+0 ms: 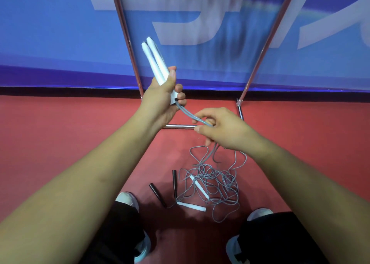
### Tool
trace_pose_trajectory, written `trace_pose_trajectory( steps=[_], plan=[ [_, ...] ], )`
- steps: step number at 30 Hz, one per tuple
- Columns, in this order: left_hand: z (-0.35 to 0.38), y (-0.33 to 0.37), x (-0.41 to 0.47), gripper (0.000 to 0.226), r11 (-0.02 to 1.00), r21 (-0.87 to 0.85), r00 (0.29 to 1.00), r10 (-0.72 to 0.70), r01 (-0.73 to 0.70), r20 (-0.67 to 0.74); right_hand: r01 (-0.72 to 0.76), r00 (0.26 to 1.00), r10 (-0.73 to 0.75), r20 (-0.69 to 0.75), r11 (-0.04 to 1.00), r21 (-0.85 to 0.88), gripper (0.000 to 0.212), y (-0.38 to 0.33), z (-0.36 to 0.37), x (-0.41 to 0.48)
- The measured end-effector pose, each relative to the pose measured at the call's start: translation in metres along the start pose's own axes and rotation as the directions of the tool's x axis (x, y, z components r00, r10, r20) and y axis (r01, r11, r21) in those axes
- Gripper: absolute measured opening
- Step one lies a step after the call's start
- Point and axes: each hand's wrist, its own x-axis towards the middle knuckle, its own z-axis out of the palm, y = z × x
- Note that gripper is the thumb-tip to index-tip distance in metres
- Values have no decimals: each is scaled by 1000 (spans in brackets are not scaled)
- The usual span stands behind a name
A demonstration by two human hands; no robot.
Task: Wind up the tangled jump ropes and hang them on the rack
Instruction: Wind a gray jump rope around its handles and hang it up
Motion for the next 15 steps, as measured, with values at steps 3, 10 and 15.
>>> trace_pose_trajectory(
  steps=[3, 10, 15],
  plan=[
    [-6, 0, 7, 7, 996, 76, 998, 42, -38, -55, 36, 999, -35, 9, 995, -97, 8, -3, 2, -2],
    [-12, -7, 10, 24, 946, 323, 996, -5, 34, -92, 70, 996, -59, 72, 984, -161, 15, -17, -19, -8],
    [-11, -14, 7, 16, 909, 412, 997, -38, 60, -61, 157, 988, -150, 44, 952, -262, 15, -17, -27, -9]
  ],
)
